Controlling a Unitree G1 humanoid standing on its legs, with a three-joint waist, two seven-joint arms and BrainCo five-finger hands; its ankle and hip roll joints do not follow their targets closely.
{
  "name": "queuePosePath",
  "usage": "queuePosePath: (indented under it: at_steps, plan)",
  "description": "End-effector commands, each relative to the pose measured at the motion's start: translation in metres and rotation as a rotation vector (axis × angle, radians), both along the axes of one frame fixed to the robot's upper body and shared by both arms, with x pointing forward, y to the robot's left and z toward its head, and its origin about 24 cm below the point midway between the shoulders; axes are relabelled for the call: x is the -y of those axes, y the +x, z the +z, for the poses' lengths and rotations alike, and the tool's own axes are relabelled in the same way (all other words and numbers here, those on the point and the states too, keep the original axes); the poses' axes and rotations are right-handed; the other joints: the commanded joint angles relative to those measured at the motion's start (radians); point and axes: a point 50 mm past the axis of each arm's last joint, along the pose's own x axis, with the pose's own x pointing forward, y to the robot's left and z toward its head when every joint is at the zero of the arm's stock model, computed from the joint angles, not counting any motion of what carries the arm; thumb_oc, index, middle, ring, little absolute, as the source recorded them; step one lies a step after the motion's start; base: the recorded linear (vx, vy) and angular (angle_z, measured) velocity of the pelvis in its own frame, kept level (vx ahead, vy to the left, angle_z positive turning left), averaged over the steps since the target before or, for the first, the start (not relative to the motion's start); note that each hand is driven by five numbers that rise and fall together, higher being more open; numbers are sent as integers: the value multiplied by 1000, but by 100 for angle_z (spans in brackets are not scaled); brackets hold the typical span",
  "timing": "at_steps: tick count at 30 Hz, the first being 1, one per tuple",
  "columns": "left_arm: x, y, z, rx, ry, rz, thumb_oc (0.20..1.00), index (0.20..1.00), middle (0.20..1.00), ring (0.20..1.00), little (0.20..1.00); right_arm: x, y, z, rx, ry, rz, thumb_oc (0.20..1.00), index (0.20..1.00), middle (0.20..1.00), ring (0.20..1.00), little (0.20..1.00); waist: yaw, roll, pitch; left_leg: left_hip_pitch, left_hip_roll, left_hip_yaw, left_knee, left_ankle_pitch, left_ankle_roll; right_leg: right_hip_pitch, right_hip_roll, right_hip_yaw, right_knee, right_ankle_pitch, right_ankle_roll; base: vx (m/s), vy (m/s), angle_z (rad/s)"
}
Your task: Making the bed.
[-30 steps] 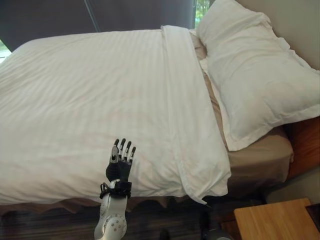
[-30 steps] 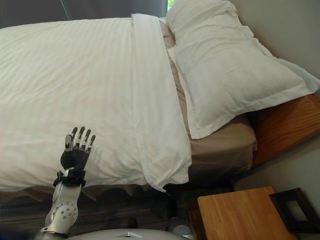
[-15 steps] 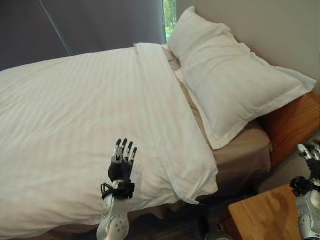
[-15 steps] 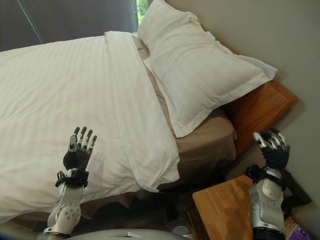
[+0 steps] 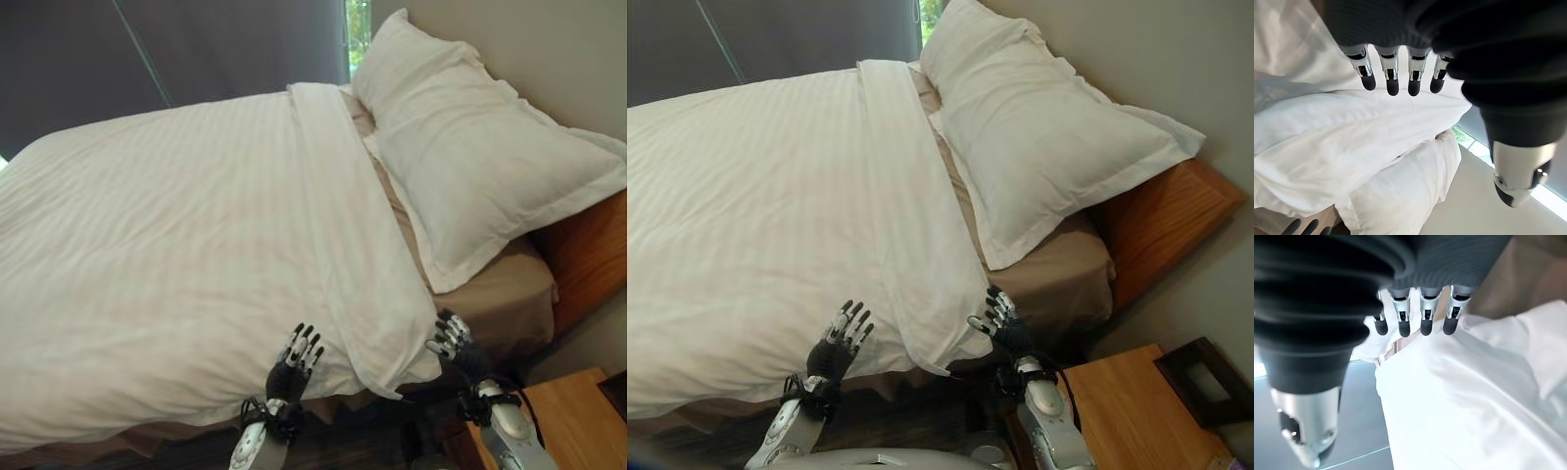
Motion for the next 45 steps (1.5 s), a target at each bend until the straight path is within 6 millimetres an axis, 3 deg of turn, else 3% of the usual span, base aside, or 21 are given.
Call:
queuePosePath:
  at_steps: [1, 3, 4, 5, 6, 8, 9, 10, 14, 15, 16, 17, 19, 21, 22, 23, 24, 25, 27, 31, 45]
  plan:
    - [-19, 26, 27, 171, 136, 8, 1000, 1000, 1000, 1000, 1000, 4, 23, 41, 212, -15, -14, 1000, 1000, 1000, 1000, 1000, -33, -18, 20, -66, -15, -68, 37, 37, -3, 57, 27, 192, 200, -196, 35, -59, -146, 85]
    - [-25, 33, 34, 206, 146, 51, 1000, 1000, 1000, 1000, 1000, 8, 24, 43, 220, -27, -39, 1000, 1000, 1000, 1000, 1000, -28, -8, 14, -70, 1, -127, 31, 49, -16, 66, -14, 206, 185, -192, 26, 1, -180, 111]
    - [-25, 33, 34, 206, 146, 52, 1000, 1000, 1000, 1000, 1000, 8, 24, 43, 221, -27, -39, 1000, 1000, 1000, 1000, 1000, -32, -8, 16, -69, 0, -130, 31, 49, -16, 70, -15, 202, 184, -192, 26, 6, -243, 144]
    - [-31, 37, 40, 234, 150, 90, 1000, 1000, 1000, 1000, 1000, 11, 25, 45, 228, -24, -56, 1000, 1000, 1000, 1000, 1000, -25, -8, 9, -74, 11, -196, 28, 55, -31, 79, -27, 252, 165, -189, 32, 3, -162, 129]
    - [-31, 37, 40, 234, 150, 90, 1000, 1000, 1000, 1000, 1000, 11, 25, 45, 228, -24, -56, 1000, 1000, 1000, 1000, 1000, -28, -9, 10, -74, 10, -198, 28, 55, -31, 81, -28, 250, 163, -189, 32, -9, -230, 143]
    - [-35, 41, 47, 273, 170, 117, 1000, 1000, 1000, 1000, 1000, 11, 24, 44, 225, -6, -58, 1000, 1000, 1000, 1000, 1000, -10, -22, 8, -92, 7, -288, 38, 68, -49, 112, 13, 354, 177, -240, 43, -86, -256, 95]
    - [-39, 41, 50, 286, 182, 137, 1000, 1000, 1000, 1000, 1000, 8, 27, 47, 238, 2, -40, 1000, 1000, 1000, 1000, 1000, 15, -26, 3, -107, 19, -319, 38, 82, -64, 115, 26, 363, 162, -253, 34, -225, -569, 81]
    - [-45, 43, 53, 299, 191, 177, 1000, 1000, 1000, 1000, 1000, 4, 32, 56, 280, 17, -6, 1000, 1000, 1000, 1000, 1000, 53, -47, 0, -139, 28, -356, 55, 96, -81, 153, 21, 313, 101, -267, 6, -189, -451, 98]
    - [-47, 45, 52, 294, 162, 209, 1000, 1000, 1000, 1000, 1000, 7, 33, 70, 350, -24, 28, 1000, 1000, 1000, 1000, 1000, 74, -50, 21, -217, 61, -406, 103, 158, -122, 184, 72, 268, 71, -268, -29, -196, -474, 123]
    - [-44, 44, 51, 287, 134, 225, 1000, 1000, 1000, 1000, 1000, 10, 33, 75, 368, -48, 31, 1000, 1000, 1000, 1000, 1000, 75, -56, 49, -252, 62, -343, 142, 166, -109, 193, 70, 228, 77, -266, -38, -340, -332, 179]
    - [-37, 42, 44, 252, 100, 209, 1000, 1000, 1000, 1000, 1000, 18, 32, 76, 367, -85, 5, 1000, 1000, 1000, 1000, 1000, 61, -71, 66, -275, 83, -107, 213, 136, -64, 184, 67, 125, 83, -249, -49, -343, -332, 197]
    - [-37, 42, 44, 252, 100, 209, 1000, 1000, 1000, 1000, 1000, 18, 32, 76, 367, -85, 5, 1000, 1000, 1000, 1000, 1000, 62, -69, 64, -278, 85, -107, 213, 138, -64, 181, 69, 126, 82, -247, -49, -380, -318, 249]
    - [-31, 34, 36, 219, 96, 175, 1000, 1000, 1000, 1000, 1000, 26, 29, 69, 331, -95, -44, 1000, 1000, 1000, 1000, 1000, 63, -94, 65, -252, 81, -28, 331, 71, -72, 183, 31, 33, 57, -228, -57, -239, -139, 171]
    - [-32, 33, 37, 222, 111, 160, 1000, 1000, 1000, 1000, 1000, 27, 27, 68, 323, -71, -65, 1000, 1000, 1000, 1000, 1000, 58, -97, 55, -240, 89, -4, 349, 70, -70, 172, 26, 8, 55, -220, -59, -179, -81, 65]
    - [-31, 32, 36, 214, 127, 136, 1000, 1000, 1000, 1000, 1000, 26, 23, 65, 315, -16, -94, 1000, 1000, 1000, 1000, 1000, 35, -93, 34, -180, 115, 60, 329, 52, -66, 160, 26, -41, 60, -223, -60, -169, -83, 101]
    - [-31, 31, 36, 213, 127, 136, 1000, 1000, 1000, 1000, 1000, 26, 23, 65, 314, -16, -94, 1000, 1000, 1000, 1000, 1000, 34, -93, 35, -176, 115, 59, 325, 52, -66, 162, 26, -42, 60, -225, -60, -141, -16, 116]
    - [-30, 33, 33, 195, 132, 144, 1000, 1000, 1000, 1000, 1000, 19, 20, 61, 302, 23, -101, 1000, 1000, 1000, 1000, 1000, 8, -76, 6, -96, 111, 118, 230, 16, -71, 158, 25, -103, 55, -232, -51, -51, 26, 111]
    - [-30, 33, 33, 194, 132, 144, 1000, 1000, 1000, 1000, 1000, 19, 19, 61, 301, 23, -101, 1000, 1000, 1000, 1000, 1000, 6, -76, 7, -91, 109, 117, 224, 18, -70, 161, 24, -104, 55, -233, -51, -76, 62, 97]
    - [-23, 41, 40, 228, 138, 128, 1000, 1000, 1000, 1000, 1000, 15, 19, 57, 292, 13, -106, 1000, 1000, 1000, 1000, 1000, -11, -49, -23, -48, 83, 90, 80, 50, -70, 164, 27, -147, 33, -219, -35, -50, 99, 111]
    - [-17, 50, 55, 302, 168, 89, 1000, 1000, 1000, 1000, 1000, 7, 21, 56, 285, 65, -95, 1000, 1000, 1000, 1000, 1000, -6, -51, -42, -43, 50, 54, 64, 44, -54, 179, 15, -147, 14, -205, -28, 10, 73, 55]
    - [-24, 39, 48, 260, 236, 85, 1000, 1000, 1000, 1000, 1000, -10, 24, 52, 255, 9, 27, 1000, 1000, 1000, 1000, 1000, 34, -46, -55, -24, -9, 27, 25, 29, -4, 162, -33, -147, 70, -200, 7, -14, 78, 2]
